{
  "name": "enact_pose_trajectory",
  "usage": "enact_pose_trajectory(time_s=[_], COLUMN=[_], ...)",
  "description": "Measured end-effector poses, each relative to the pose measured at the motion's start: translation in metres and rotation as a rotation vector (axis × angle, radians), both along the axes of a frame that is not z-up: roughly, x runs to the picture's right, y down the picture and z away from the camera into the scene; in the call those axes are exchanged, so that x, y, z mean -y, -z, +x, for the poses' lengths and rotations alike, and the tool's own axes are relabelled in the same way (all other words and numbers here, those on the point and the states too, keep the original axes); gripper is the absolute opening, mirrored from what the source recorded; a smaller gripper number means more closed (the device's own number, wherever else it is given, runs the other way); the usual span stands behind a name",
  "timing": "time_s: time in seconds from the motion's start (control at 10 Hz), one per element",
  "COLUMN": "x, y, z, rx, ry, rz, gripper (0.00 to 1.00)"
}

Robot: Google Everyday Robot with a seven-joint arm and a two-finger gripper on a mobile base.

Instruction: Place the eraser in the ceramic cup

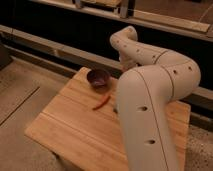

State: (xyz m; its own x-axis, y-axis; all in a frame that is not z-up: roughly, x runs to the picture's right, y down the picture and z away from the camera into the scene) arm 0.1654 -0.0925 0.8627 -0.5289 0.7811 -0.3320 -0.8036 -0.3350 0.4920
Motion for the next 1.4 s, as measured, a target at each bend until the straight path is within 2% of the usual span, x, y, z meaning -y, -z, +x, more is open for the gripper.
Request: enact_pose_trajectory(time_s=[0.2, 0.3, 1.1, 1.4], x=[0.001, 0.002, 0.005, 0.018], y=[0.001, 0.001, 0.0, 0.009], z=[0.001, 0.002, 0.0, -0.003], rx=[-0.003, -0.004, -0.001, 0.017], ry=[-0.002, -0.004, -0.008, -0.029], rz=[0.0, 0.0, 0.001, 0.027], gripper=[0.75, 0.8, 0.8, 0.8])
